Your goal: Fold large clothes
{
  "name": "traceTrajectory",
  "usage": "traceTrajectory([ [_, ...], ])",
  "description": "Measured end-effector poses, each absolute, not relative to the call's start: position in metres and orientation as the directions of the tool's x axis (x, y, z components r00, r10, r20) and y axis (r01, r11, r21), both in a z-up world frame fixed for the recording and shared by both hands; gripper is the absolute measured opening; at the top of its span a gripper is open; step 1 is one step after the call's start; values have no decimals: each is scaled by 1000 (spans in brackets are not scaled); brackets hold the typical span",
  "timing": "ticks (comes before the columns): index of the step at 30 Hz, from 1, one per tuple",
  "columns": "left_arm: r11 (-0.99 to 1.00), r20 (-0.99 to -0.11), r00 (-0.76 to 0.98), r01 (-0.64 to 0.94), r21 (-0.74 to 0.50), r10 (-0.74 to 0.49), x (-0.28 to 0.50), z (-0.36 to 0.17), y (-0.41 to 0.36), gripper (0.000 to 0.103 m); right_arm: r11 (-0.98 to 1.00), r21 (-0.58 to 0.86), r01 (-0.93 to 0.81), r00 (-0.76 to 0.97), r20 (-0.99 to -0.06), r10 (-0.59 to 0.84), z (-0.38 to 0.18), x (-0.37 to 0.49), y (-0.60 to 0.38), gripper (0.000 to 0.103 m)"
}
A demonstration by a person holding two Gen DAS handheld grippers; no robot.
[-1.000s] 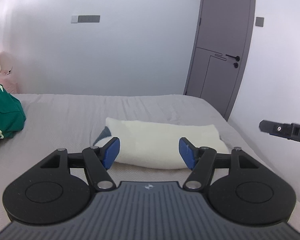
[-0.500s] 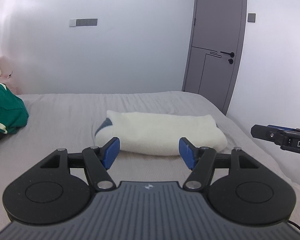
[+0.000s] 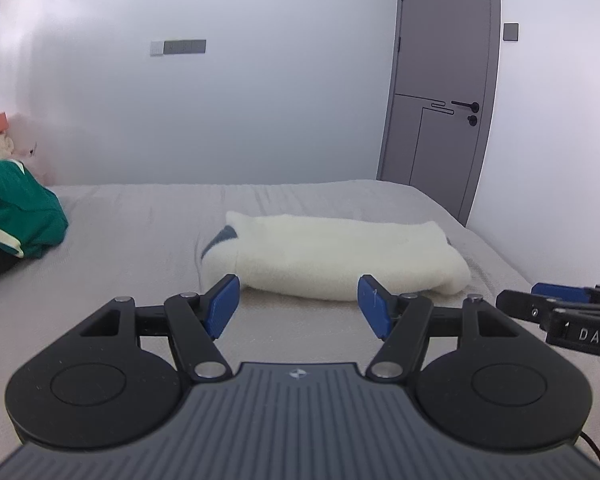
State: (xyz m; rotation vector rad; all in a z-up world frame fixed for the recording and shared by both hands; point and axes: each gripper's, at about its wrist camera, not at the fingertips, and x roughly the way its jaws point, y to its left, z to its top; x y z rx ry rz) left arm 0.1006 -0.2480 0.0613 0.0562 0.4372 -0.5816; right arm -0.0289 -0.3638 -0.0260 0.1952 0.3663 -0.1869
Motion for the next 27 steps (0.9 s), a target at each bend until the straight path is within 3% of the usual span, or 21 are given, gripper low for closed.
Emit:
traceTrajectory([
  [11, 844, -436, 741, 529, -89, -511, 110, 40, -246, 71, 960, 157, 233, 894, -422, -148, -47, -18, -361, 60],
  [27, 855, -429, 753, 509, -100, -499, 113, 36, -241, 75, 965, 113, 236, 899, -403, -173, -39, -15, -356, 60],
])
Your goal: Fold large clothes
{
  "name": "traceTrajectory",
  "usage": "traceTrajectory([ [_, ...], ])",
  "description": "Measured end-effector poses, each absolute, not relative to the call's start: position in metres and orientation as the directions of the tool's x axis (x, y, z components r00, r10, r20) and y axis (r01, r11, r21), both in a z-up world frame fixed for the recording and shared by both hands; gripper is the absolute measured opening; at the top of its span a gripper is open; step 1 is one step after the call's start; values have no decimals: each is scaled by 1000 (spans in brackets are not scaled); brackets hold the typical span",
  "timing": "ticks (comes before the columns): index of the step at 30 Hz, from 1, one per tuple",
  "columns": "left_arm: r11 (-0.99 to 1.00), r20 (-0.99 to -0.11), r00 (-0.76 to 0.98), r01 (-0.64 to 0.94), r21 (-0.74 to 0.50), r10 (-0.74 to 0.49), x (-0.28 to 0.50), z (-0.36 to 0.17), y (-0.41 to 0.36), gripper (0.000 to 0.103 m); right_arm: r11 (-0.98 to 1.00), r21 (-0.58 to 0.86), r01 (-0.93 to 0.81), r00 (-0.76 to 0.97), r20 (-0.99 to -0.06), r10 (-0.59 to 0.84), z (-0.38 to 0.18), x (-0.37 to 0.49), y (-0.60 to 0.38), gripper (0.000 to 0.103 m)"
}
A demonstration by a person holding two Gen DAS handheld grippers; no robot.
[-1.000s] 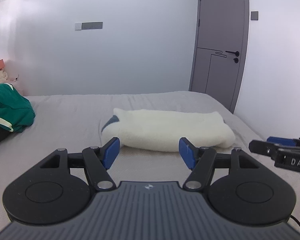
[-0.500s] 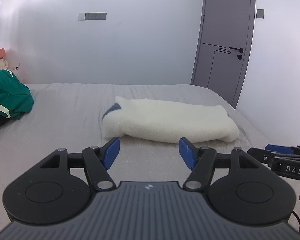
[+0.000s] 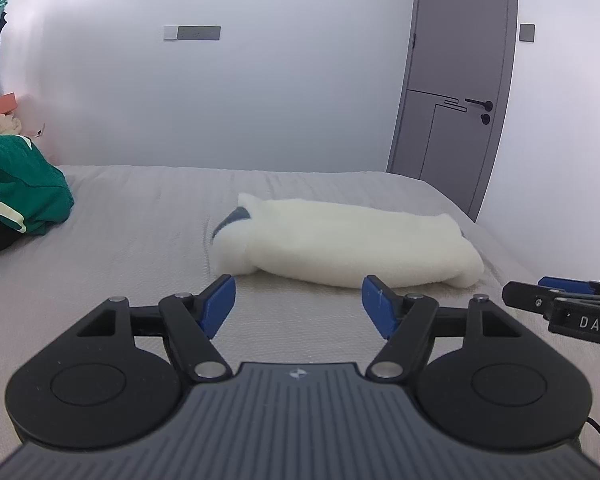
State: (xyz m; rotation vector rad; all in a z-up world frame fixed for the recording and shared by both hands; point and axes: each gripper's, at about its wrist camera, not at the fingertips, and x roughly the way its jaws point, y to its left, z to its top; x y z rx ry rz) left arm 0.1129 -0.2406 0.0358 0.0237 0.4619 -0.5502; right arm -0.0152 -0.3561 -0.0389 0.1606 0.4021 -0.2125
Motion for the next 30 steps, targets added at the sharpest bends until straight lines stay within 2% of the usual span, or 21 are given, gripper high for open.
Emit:
traceTrajectory([
  [30, 858, -431, 754, 503, -108, -496, 113, 37, -241, 81, 960, 121, 253, 896, -403, -185, -36, -16, -361, 60],
])
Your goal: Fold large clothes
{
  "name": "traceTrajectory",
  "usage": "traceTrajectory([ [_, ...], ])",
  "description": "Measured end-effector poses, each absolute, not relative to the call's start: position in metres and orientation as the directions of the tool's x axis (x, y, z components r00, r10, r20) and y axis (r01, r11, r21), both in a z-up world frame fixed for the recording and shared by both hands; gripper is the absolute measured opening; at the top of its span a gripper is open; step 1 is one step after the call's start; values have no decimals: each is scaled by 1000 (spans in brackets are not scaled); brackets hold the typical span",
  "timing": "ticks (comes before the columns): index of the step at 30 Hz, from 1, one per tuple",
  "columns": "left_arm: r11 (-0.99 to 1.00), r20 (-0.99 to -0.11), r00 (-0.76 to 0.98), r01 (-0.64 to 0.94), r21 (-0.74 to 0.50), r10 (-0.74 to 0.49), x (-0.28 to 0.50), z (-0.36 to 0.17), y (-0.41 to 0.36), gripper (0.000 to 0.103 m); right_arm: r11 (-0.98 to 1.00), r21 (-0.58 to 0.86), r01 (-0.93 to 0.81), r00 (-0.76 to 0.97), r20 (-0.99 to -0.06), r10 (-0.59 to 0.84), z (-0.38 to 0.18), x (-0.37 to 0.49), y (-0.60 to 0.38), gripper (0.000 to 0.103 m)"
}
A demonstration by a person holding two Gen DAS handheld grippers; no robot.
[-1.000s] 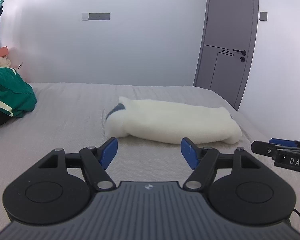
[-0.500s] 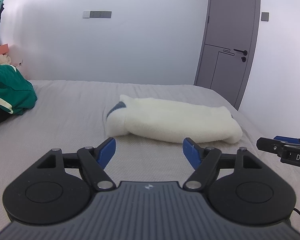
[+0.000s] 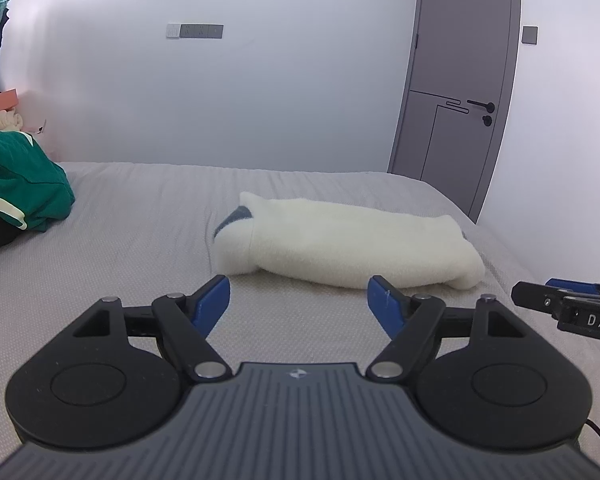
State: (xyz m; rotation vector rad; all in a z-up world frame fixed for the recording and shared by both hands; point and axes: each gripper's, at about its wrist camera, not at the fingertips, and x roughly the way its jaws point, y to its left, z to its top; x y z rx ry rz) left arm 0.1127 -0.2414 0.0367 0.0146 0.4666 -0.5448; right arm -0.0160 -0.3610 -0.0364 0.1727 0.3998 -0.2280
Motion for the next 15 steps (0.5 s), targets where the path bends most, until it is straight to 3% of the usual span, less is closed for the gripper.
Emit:
traceTrajectory([
  [1, 858, -431, 754, 502, -108, -496, 113, 37, -241, 84, 960, 120, 253, 895, -405, -185, -37, -15, -361, 60],
  [3, 861, -430, 758, 498, -105, -491, 113, 37, -241, 86, 961, 126, 246, 899, -400, -178, -37, -15, -362, 72],
  [8, 866, -429, 764, 491, -100, -482, 114, 38, -239, 93, 960, 129, 250, 900, -396, -181, -35, -14, -365, 73],
  [10, 870, -431, 768, 484, -97, -475, 115, 38, -238, 96, 961, 126, 247, 899, -399, -179, -36, -13, -365, 81],
  [12, 873, -436, 767, 477, -101, -470, 118, 38, -236, 97, 962, 126, 242, 900, -399, -175, -37, -11, -365, 97],
  [15, 873, -441, 764, 475, -108, -470, 120, 38, -234, 98, 958, 130, 255, 894, -410, -182, -39, -7, -367, 103],
])
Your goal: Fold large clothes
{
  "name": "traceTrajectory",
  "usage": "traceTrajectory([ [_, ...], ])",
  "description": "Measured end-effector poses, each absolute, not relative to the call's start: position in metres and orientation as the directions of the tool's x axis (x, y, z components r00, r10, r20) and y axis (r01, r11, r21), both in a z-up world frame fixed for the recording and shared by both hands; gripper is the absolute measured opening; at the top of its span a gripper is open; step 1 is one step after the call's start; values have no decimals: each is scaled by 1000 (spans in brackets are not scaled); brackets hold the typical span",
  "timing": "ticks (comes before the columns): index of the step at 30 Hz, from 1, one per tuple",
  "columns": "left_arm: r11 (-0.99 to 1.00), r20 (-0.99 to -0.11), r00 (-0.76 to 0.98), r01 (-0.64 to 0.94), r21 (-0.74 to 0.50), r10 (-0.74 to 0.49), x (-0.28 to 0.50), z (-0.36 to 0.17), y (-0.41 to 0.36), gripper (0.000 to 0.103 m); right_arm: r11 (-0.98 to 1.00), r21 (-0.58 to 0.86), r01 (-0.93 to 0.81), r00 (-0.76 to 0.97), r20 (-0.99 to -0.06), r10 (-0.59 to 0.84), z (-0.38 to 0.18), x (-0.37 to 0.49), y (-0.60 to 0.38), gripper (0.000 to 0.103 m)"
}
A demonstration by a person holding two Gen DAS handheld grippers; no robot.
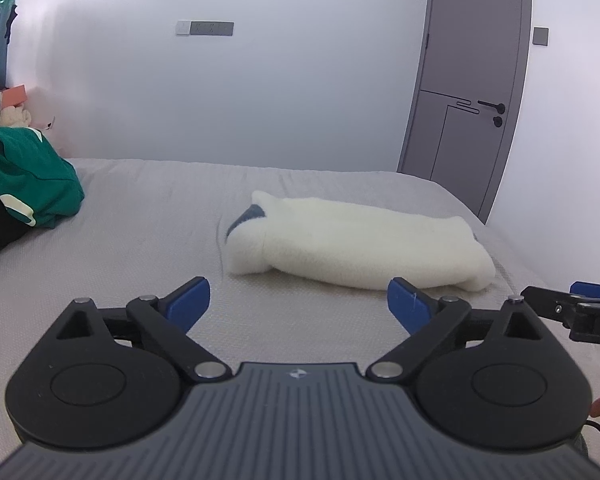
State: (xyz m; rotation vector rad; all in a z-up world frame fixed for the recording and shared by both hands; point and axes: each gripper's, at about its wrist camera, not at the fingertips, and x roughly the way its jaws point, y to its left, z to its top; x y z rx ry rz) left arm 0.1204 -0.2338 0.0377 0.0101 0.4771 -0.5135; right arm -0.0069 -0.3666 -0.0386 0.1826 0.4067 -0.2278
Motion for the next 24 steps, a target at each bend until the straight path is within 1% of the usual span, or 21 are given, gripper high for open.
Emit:
traceTrajectory([
  [14, 883, -438, 779, 462, -85, -450, 126, 37, -234, 98, 945, 156, 289, 887, -415, -203, -38, -3, -369, 103],
  [19, 901, -450, 791, 427, -77, -414, 148, 33, -226, 98, 947, 166, 276, 894, -406, -189, -29, 10, -361, 103],
  [24, 929, -473, 811, 365, -53, -346, 182, 20, -217, 98, 958, 191, 215, 917, -377, -131, -15, 30, -341, 103],
])
